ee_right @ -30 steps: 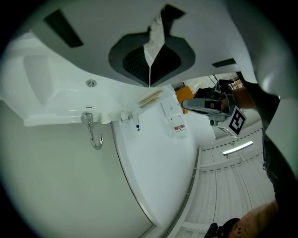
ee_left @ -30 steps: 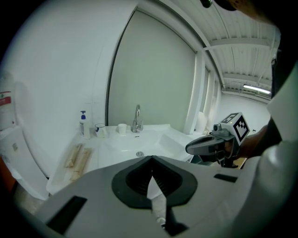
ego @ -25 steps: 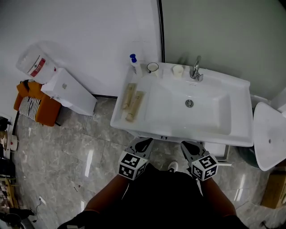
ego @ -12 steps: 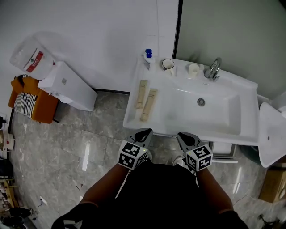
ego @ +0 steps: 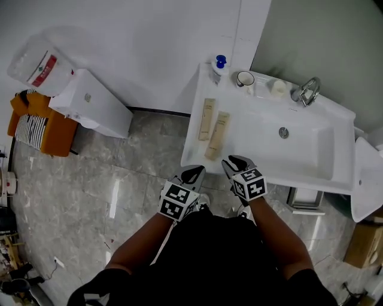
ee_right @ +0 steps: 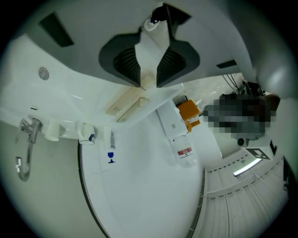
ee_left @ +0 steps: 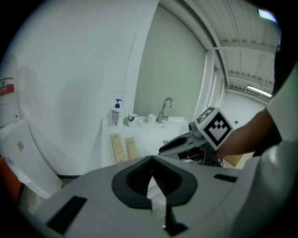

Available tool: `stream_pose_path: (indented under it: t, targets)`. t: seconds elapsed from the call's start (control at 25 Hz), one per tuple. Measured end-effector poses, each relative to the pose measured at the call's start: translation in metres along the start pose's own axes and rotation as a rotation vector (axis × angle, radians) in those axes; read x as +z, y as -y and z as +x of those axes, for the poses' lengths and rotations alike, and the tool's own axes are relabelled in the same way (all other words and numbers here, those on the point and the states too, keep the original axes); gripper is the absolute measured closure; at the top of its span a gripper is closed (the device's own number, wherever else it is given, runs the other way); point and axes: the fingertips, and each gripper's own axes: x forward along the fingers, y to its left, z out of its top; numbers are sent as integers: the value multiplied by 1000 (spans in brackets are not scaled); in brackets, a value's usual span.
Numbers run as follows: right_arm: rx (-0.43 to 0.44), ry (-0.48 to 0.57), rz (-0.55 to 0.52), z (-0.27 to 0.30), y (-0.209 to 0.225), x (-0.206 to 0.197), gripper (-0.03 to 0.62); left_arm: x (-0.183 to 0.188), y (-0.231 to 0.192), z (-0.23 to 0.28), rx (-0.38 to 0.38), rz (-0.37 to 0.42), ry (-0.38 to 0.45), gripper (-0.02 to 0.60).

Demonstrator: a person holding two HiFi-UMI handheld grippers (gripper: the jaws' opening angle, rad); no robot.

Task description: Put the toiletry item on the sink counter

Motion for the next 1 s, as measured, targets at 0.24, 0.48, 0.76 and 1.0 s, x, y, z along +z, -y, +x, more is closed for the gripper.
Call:
stream_pose_path:
  t: [0.24,0.48,0.76,1.0]
  targets:
    - [-13,-120,31,52,4,-2,423,-9,-24,-14,33,-17,8,581]
    - [-81,-181,-12,88,13,6,373,-18,-40,-28,52,-49,2,581]
    - [-144,-257,-46,109,28,-6,347,-21,-54,-41,74,-54,4,581]
    - [-168,-285,-4,104,40,-14,391,-24,-71,-46,102,-71,1,581]
